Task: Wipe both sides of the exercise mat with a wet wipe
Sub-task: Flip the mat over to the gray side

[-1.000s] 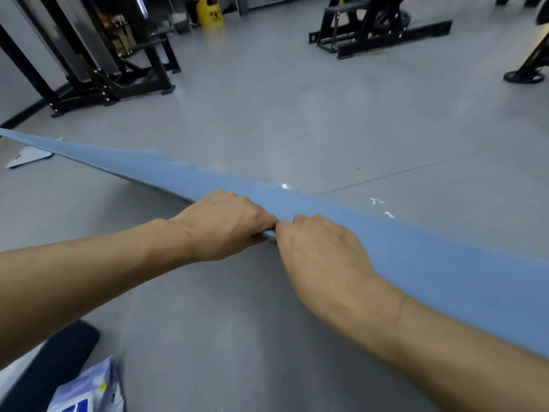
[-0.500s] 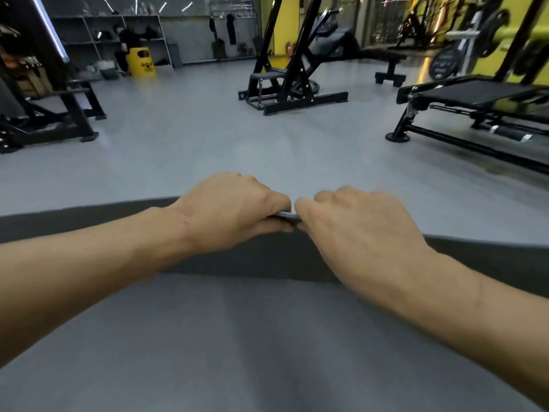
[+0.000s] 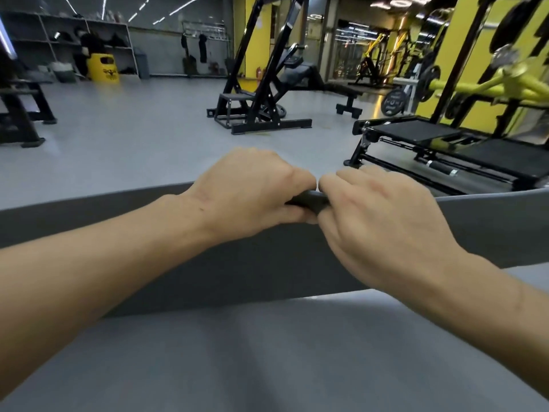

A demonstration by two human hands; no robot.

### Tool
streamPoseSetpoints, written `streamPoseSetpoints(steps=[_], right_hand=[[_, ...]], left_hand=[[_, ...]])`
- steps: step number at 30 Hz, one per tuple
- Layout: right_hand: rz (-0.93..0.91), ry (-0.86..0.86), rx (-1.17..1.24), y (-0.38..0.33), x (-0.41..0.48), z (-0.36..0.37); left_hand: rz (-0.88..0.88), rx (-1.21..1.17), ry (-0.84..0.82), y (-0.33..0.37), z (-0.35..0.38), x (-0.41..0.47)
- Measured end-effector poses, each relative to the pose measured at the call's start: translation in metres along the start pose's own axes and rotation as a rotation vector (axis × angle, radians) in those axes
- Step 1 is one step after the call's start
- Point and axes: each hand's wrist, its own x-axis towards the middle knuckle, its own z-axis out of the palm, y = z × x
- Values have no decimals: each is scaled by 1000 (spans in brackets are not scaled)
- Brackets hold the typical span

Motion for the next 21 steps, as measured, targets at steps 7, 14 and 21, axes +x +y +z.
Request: streamPoseSetpoints(steps=[7,14,21], right_hand=[[78,16,-24,25,3,-33],[116,152,-54,29,9,-51],[46,298,-154,35,-8,-42]], left_hand=[[29,120,205,9,-24,5],[28,173,272,9,-41,22],[58,214,287,14,-48,21]])
